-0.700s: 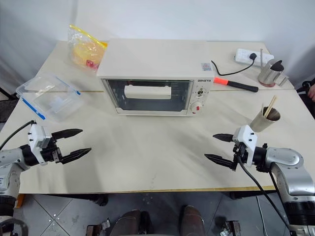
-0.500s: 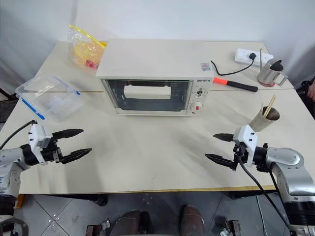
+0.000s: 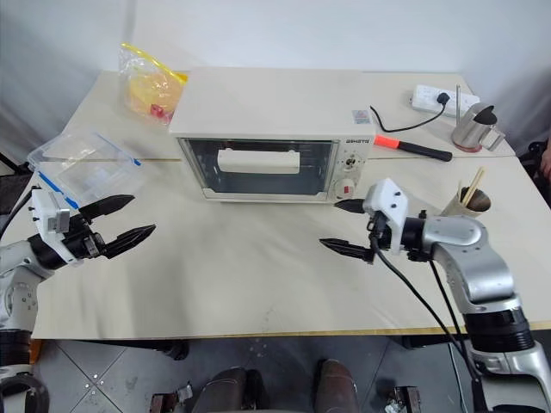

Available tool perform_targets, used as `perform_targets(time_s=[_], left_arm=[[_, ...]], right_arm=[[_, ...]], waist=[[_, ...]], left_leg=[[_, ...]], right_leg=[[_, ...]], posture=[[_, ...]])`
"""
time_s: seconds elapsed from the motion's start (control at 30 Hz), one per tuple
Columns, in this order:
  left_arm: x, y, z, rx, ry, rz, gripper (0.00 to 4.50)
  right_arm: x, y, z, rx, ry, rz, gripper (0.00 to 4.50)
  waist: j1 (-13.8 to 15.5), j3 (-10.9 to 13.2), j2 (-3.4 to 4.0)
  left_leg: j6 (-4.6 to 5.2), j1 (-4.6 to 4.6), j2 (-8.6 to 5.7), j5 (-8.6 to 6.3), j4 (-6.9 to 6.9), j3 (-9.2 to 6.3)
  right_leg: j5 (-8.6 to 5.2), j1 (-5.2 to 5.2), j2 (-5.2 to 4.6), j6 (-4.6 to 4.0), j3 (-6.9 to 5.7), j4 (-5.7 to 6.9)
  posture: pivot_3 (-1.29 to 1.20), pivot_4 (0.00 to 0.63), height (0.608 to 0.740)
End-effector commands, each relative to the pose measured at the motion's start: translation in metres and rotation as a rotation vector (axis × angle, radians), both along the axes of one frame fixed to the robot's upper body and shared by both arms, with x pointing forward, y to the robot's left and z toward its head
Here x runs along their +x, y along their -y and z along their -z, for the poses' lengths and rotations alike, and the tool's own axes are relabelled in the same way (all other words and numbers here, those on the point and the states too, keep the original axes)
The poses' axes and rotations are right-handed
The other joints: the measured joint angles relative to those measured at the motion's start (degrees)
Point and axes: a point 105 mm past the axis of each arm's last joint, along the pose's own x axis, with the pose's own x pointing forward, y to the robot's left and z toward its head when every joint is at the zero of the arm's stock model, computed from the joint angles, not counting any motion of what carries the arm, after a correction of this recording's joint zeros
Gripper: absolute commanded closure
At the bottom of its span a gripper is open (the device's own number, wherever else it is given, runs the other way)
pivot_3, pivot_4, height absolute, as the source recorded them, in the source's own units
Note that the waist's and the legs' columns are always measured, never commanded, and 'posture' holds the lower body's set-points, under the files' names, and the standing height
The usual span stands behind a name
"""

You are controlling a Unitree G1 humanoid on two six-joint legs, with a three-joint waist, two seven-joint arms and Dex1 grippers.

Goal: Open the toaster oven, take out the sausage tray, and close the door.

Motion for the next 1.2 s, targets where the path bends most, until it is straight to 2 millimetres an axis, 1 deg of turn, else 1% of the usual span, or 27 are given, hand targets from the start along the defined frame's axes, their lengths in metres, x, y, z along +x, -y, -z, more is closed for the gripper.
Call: perform_targets(time_s=[0.03, 0.17, 0.27, 0.37, 0.47, 0.53, 0.63, 0.77, 0.9, 1.0, 1.1, 1.17, 1.2], left_arm=[[-0.005, 0.003, -0.024, -0.051, 0.108, 0.009, 0.02], [-0.012, 0.01, -0.029, -0.091, 0.129, 0.029, 0.02], [-0.016, 0.014, -0.03, -0.112, 0.139, 0.035, 0.02], [-0.02, 0.017, -0.029, -0.128, 0.133, 0.049, 0.02], [-0.021, 0.017, -0.032, -0.138, 0.138, 0.054, 0.02], [-0.021, 0.017, -0.033, -0.144, 0.136, 0.055, 0.02], [-0.022, 0.016, -0.036, -0.147, 0.119, 0.065, 0.02], [-0.02, 0.015, -0.039, -0.141, 0.099, 0.067, 0.02], [-0.012, 0.007, -0.046, -0.117, 0.094, 0.037, 0.02], [-0.013, 0.01, -0.057, -0.16, 0.103, 0.127, 0.61], [-0.001, 0.008, -0.062, -0.133, 0.107, 0.13, 1.49], [0.003, 0.01, -0.065, -0.124, 0.104, 0.161, 2.18], [0.004, 0.015, -0.068, -0.123, 0.096, 0.202, 2.49]], right_arm=[[0.009, -0.016, -0.022, 0.012, 0.068, -0.038, 0.0], [0.02, -0.028, -0.041, 0.022, 0.117, -0.057, 0.0], [0.025, -0.033, -0.051, 0.026, 0.149, -0.06, 0.0], [0.024, -0.041, -0.064, 0.039, 0.188, -0.092, 0.0], [0.014, -0.047, -0.072, 0.05, 0.196, -0.147, 0.0], [0.004, -0.051, -0.071, 0.033, 0.184, -0.199, 0.0], [-0.011, -0.055, -0.063, -0.003, 0.151, -0.27, 0.0], [-0.022, -0.058, -0.056, -0.015, 0.119, -0.311, 0.0], [-0.031, -0.06, -0.038, -0.028, 0.077, -0.331, 0.0], [-0.032, -0.058, -0.03, -0.031, 0.061, -0.321, 0.0], [-0.031, -0.059, -0.025, -0.036, 0.057, -0.308, 0.0], [-0.03, -0.06, -0.023, -0.033, 0.057, -0.302, 0.0], [-0.03, -0.061, -0.022, -0.03, 0.057, -0.3, 0.0]], waist=[[-0.02, 0.0, 0.0], [-0.02, 0.0, -0.01], [-0.05, 0.0, -0.01], [-0.05, 0.0, -0.01], [-0.05, 0.0, -0.01], [-0.04, 0.01, 0.0], [-0.12, 0.01, 0.0], [-0.22, 0.01, 0.0], [-0.24, 0.01, -0.01], [-0.48, 0.01, 0.0], [-0.6, 0.01, -0.01], [-0.64, 0.0, -0.01], [-0.71, 0.0, -0.01]], left_leg=[[0.0, 0.0, 0.0, 0.0, 0.02, 0.0], [0.0, 0.0, 0.0, 0.0, 0.03, -0.01], [0.0, 0.0, 0.01, 0.0, 0.0, 0.0], [0.0, 0.0, 0.0, 0.0, 0.0, 0.03], [0.0, 0.0, 0.01, 0.0, 0.0, 0.06], [0.0, 0.0, 0.01, 0.0, 0.0, 0.07], [0.0, -0.01, 0.01, 0.0, -0.03, 0.05], [-0.02, -0.02, 0.01, -0.01, -0.1, 0.07], [-0.04, -0.02, 0.01, -0.03, -0.12, 0.15], [-0.04, 0.0, 0.03, -0.03, -0.12, 0.32], [-0.04, 0.05, 0.05, -0.03, -0.11, 0.58], [-0.05, 0.07, 0.07, -0.03, -0.09, 0.61], [-0.05, 0.07, 0.07, -0.03, -0.09, 0.62]], right_leg=[[0.0, 0.0, 0.0, 0.0, 0.01, 0.01], [0.0, 0.0, 0.0, 0.01, 0.0, 0.04], [0.0, 0.0, 0.0, 0.01, -0.01, 0.04], [0.0, 0.0, 0.0, 0.01, -0.02, 0.04], [0.0, 0.0, 0.0, 0.01, -0.02, 0.04], [0.0, 0.0, 0.0, 0.01, -0.02, 0.04], [0.0, -0.03, 0.0, 0.01, -0.01, 0.04], [0.0, -0.12, 0.01, 0.01, 0.02, 0.02], [0.0, -0.12, 0.03, 0.01, 0.0, 0.01], [0.0, -0.12, 0.05, 0.01, 0.02, 0.0], [0.0, -0.11, 0.06, 0.01, 0.06, 0.02], [0.0, -0.12, 0.08, 0.0, 0.06, 0.03], [0.0, -0.12, 0.09, 0.01, 0.07, 0.02]], posture=[[0.0, 0.15, 0.74], [0.0, 0.15, 0.74], [0.0, 0.15, 0.74], [0.0, 0.15, 0.74], [0.0, 0.15, 0.74], [0.0, 0.15, 0.74], [0.0, 0.15, 0.74], [0.0, 0.15, 0.74], [0.0, 0.15, 0.74], [0.0, 0.15, 0.74], [0.0, 0.15, 0.74], [0.0, 0.15, 0.74], [0.0, 0.15, 0.74]])
